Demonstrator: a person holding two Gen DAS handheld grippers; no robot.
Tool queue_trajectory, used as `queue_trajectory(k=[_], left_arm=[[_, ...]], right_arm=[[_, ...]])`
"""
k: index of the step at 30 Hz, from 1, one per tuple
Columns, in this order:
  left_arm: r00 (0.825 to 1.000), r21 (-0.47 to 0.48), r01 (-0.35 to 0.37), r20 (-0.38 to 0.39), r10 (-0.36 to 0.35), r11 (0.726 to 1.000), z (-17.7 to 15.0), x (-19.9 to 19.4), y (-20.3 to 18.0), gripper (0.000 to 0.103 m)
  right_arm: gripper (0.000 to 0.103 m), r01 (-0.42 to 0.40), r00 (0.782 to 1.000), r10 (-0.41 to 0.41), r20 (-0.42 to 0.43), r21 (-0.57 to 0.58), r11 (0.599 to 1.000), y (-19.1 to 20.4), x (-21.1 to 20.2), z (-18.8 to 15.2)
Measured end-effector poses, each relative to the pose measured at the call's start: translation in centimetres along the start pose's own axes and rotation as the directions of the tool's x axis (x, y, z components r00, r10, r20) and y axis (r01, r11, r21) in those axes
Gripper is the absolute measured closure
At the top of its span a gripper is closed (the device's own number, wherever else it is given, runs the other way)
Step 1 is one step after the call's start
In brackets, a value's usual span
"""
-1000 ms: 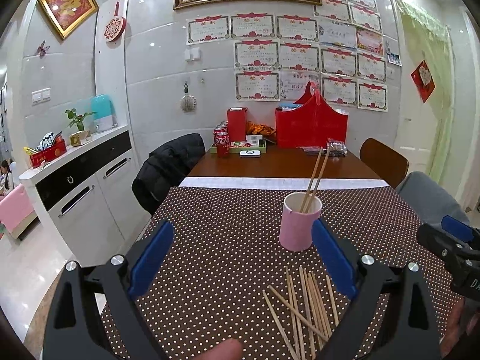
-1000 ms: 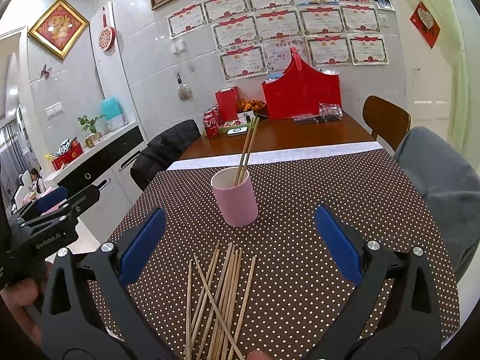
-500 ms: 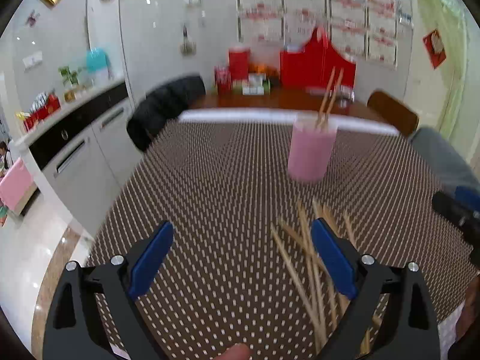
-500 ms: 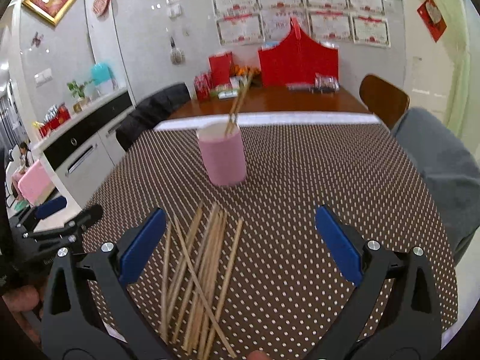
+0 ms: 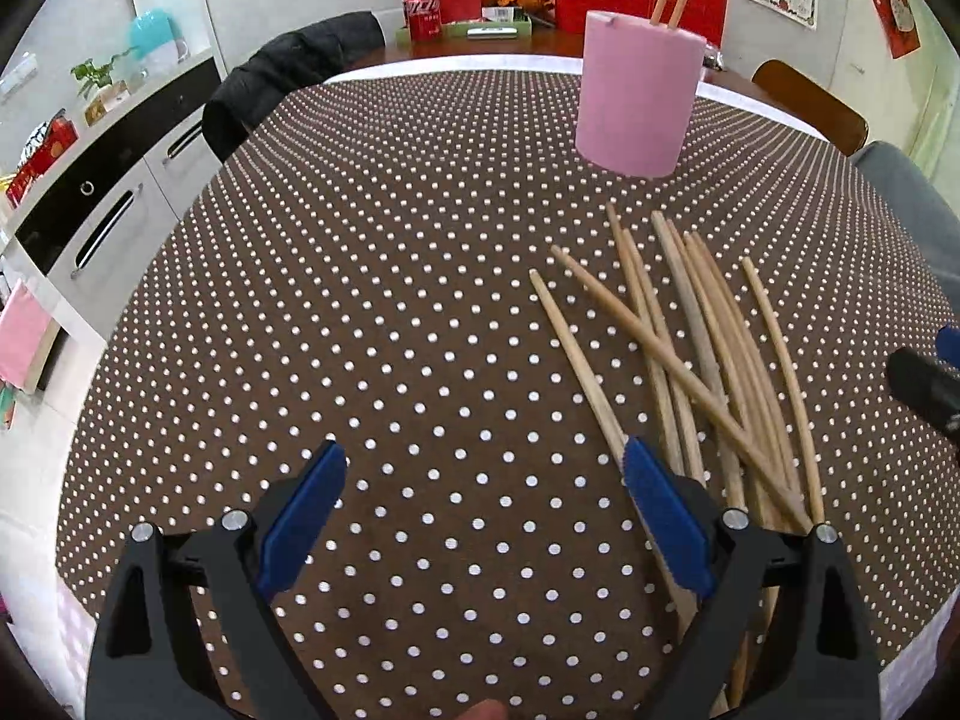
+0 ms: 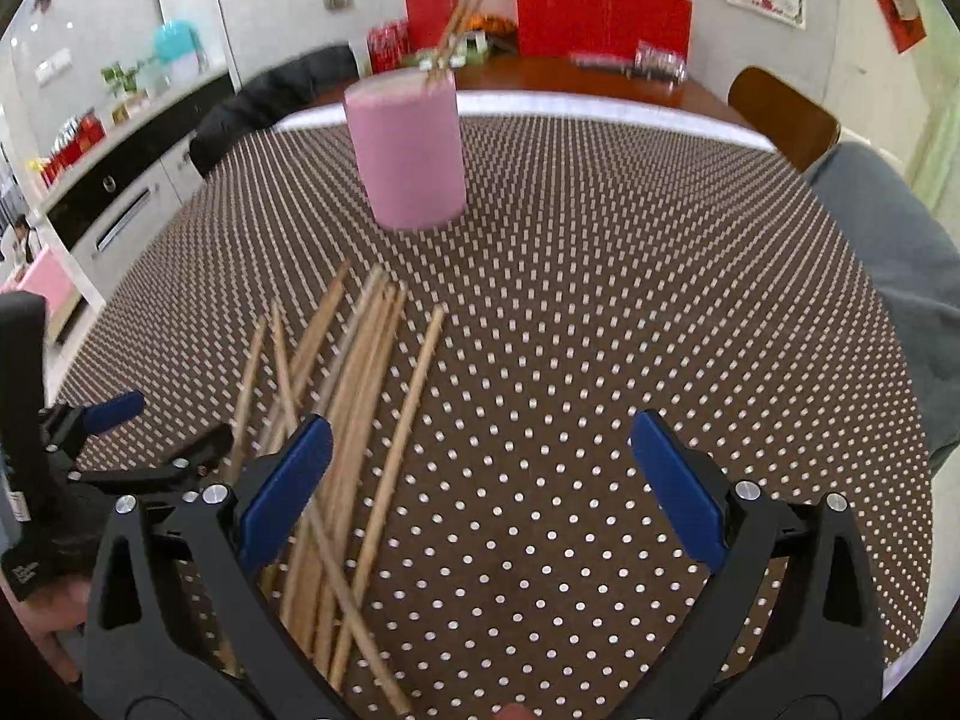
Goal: Organize utensils
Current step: 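Move the right gripper back over the chopstick pile, then close the right gripper on another chopstick from the pile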
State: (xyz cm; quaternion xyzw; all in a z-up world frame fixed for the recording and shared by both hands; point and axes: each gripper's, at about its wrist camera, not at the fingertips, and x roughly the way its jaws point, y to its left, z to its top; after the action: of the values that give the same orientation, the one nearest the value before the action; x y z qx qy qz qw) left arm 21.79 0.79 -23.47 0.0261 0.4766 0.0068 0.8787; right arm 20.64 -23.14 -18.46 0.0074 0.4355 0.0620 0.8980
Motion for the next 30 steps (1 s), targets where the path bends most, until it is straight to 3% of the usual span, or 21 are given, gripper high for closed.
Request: queue_trajectory(k=[9,18,23,30], left_arm=[[1.000,-0.016,0.010,-0.001,-0.010,1.000,-0.1,-0.3,0.6,0.011],[1.000,-0.005,0.021,-0.004,-0.021,1.000,-0.3,-0.1,-0.2,0.011],[1.000,0.013,0.017,0.005,-0.017,1.000,-0.4,-0.2,-0.8,0.011],[1.000,0.030,-0.001,0.008,0.001,1.000,-0.4,0.0,-0.2,0.011]], right_arm=[[0.008,0.004,0.997,-0.008,-0.071,-0.061,0.998,1.0,3.4,-0.8],[0.026,0.002,0.996,-0.012,-0.092,-0.111,0.994,1.7,4.7,-2.1],[0.043,-0.008,0.996,-0.004,-0.089,-0.127,0.992,2.4,4.1,-2.2],[0.047,-0.016,0.996,0.003,-0.092,-0.141,0.990,2.8,3.5,-1.8]])
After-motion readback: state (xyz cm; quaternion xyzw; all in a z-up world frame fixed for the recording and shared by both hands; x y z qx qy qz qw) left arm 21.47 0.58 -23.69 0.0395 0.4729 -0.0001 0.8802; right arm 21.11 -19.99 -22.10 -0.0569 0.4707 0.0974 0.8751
